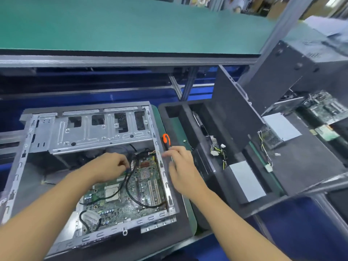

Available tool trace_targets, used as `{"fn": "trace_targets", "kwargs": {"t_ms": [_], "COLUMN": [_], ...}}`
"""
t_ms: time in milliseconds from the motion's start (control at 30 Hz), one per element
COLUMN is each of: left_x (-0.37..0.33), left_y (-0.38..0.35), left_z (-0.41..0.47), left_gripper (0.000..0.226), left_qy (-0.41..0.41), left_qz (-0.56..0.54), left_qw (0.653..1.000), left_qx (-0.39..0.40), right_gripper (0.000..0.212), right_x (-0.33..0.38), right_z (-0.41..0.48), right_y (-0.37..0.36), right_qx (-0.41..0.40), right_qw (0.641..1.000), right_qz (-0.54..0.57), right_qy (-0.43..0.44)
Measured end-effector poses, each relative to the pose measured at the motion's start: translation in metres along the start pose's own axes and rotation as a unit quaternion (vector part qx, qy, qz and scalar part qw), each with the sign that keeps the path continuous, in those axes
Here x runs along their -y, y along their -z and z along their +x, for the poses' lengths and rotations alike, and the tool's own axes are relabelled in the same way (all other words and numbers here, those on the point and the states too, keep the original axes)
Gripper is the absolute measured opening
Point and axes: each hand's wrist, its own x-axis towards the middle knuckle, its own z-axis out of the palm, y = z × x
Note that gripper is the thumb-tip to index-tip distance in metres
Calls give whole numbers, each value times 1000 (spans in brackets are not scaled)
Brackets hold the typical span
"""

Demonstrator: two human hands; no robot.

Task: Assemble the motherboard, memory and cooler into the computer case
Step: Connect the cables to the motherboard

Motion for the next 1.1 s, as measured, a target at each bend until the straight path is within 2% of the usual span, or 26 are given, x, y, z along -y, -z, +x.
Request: {"fn": "trace_targets", "kwargs": {"t_ms": [67,167,267,300,400,533,700,833,967,1100], "left_x": [-2,-14,-28,-29,-24,-23,-19,-21,-23,-23], "left_y": [-3,-11,-24,-28,-40,-62,-71,-75,-81,-89], "left_z": [2,9,21,24,30,29,28,33,39,42], "left_gripper": [21,19,12,12,30,23,8,32,30,30], "left_qy": [14,14,17,35,104,109,123,155,157,156], "left_qz": [-11,-61,-53,-38,-40,-57,-115,-116,-128,-123], "left_qw": [1000,997,998,998,994,992,984,975,972,973], "left_qx": [-9,-54,-40,-31,-24,-24,-53,-105,-122,-118], "right_gripper": [31,28,31,31,30,33,31,22,29,32], "right_x": [-18,-49,-78,-86,-104,-120,-145,-167,-181,-186], "right_z": [5,10,11,10,11,12,13,4,-3,-1], "right_y": [14,30,38,38,32,17,14,18,16,13], "right_qx": [22,142,216,226,258,299,250,162,79,72], "right_qw": [996,972,952,949,941,930,931,935,934,934], "right_qz": [36,4,-30,-33,-44,-46,-129,-183,-251,-259], "right_qy": [-84,-186,-214,-217,-216,-208,-232,-258,-242,-234]}}
